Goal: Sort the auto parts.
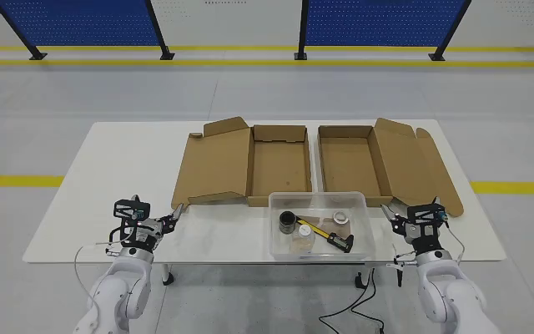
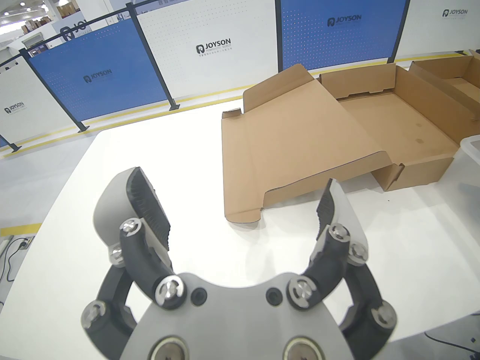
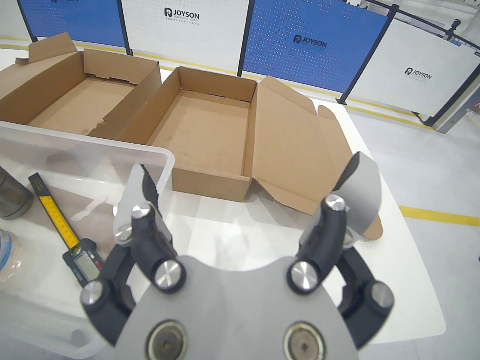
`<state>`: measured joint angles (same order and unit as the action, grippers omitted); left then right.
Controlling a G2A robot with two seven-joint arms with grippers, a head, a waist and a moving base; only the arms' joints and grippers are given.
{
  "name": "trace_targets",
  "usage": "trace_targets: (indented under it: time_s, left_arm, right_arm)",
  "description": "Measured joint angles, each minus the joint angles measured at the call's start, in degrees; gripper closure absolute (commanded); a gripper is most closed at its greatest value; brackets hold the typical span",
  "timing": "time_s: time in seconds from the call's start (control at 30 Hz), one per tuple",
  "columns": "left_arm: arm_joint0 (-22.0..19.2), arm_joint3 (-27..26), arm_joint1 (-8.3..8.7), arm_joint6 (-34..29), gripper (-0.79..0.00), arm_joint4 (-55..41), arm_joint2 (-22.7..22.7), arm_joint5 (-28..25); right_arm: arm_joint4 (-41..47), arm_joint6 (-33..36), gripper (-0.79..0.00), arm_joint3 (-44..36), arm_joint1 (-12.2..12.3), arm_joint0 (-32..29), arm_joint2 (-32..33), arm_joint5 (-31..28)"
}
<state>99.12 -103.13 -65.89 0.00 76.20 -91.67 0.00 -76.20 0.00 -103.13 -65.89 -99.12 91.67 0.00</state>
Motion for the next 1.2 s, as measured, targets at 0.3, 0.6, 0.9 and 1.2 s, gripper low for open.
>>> trace_targets:
  time_s: [0.3,0.6,0.9,1.2]
  left_arm:
    - [0.00,0.00,0.00,0.00,-0.784,0.00,0.00,0.00]
    - [-1.95,-1.39,-0.01,0.09,-0.785,0.09,0.83,-2.91]
    - [-8.01,-5.86,-0.07,-0.01,-0.785,0.10,7.64,-16.31]
    - [-15.24,-2.62,-1.07,-2.71,-0.785,-1.19,19.92,-25.80]
  right_arm:
    - [0.00,0.00,-0.784,0.00,0.00,0.00,0.00,0.00]
    - [0.00,0.00,-0.785,0.00,0.00,0.00,0.00,0.00]
    - [0.00,0.00,-0.785,0.00,0.00,0.00,0.00,0.00]
    - [0.00,0.00,-0.785,0.00,0.00,0.00,0.00,0.00]
